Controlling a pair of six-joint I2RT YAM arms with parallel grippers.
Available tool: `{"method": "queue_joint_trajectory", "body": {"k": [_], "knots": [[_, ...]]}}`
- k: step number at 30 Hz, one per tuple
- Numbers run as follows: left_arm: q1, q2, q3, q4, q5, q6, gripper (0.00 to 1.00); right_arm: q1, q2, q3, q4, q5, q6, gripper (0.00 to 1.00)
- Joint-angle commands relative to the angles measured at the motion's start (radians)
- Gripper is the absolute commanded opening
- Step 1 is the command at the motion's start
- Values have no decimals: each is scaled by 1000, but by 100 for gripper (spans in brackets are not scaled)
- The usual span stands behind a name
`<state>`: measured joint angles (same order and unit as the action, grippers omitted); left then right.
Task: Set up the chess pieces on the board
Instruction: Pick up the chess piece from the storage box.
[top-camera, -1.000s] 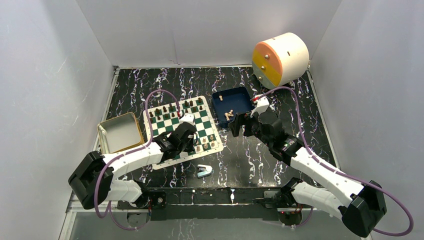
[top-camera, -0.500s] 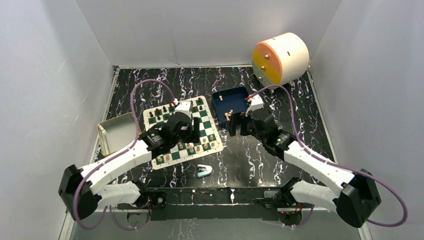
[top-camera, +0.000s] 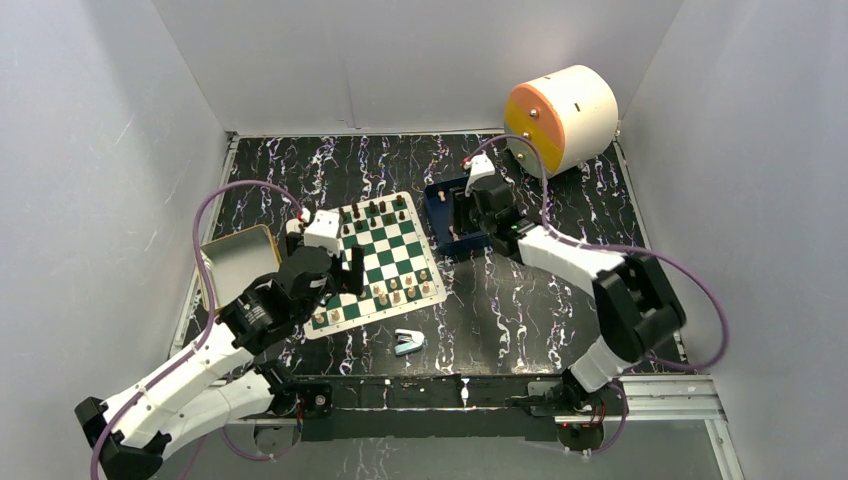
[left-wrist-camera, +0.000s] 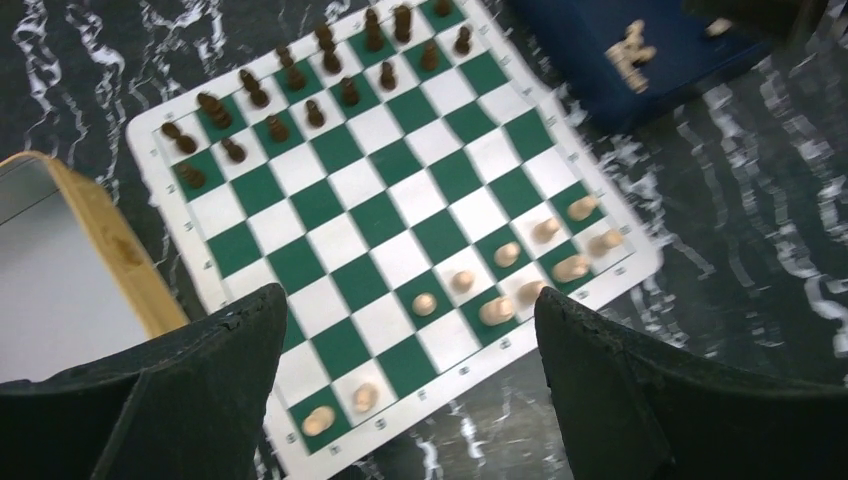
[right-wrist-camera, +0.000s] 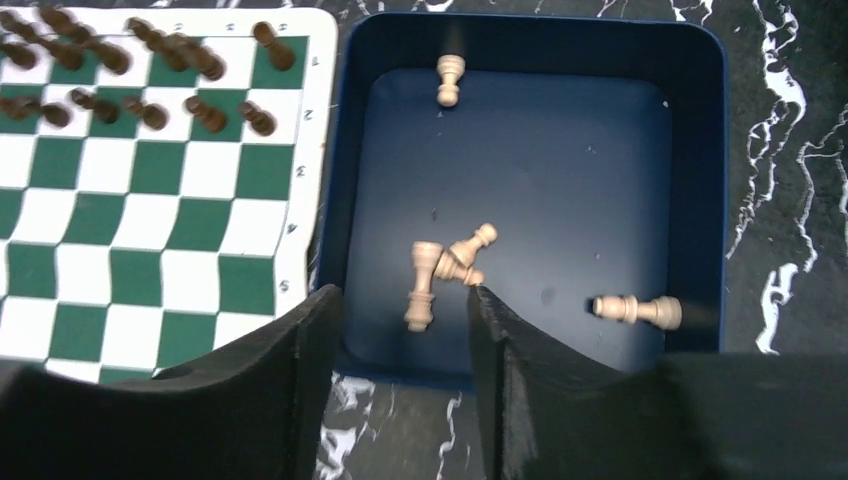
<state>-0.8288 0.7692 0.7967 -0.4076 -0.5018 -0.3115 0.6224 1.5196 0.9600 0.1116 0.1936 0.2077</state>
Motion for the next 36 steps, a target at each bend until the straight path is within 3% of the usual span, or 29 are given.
{"method": "queue_joint_trajectory", "body": {"k": [1,6,13,15,25,30,36], "knots": [[-3,-50,-57,-53,-100,95,91,-60,146,122,122,-46,-46,52],[-3,-73,-53,-35,-142,108,91,-82,312,225,184,-63,-76,43],[-4,-96,-52,-36,-146,128,91,-81,444,266,334,-75,-83,46],[-4,-104,-54,-36,-141,128,91,-82,475,281,339,-47,-85,50],[-4,-121,-58,-36,-145,130,91,-82,592,371,336,-66,-111,48],[-4,-123,-57,-36,-146,135,90,-81,628,383,341,-60,-119,43],[-4,-132,-60,-36,-143,133,88,-81,623,370,338,-60,-138,24]]}}
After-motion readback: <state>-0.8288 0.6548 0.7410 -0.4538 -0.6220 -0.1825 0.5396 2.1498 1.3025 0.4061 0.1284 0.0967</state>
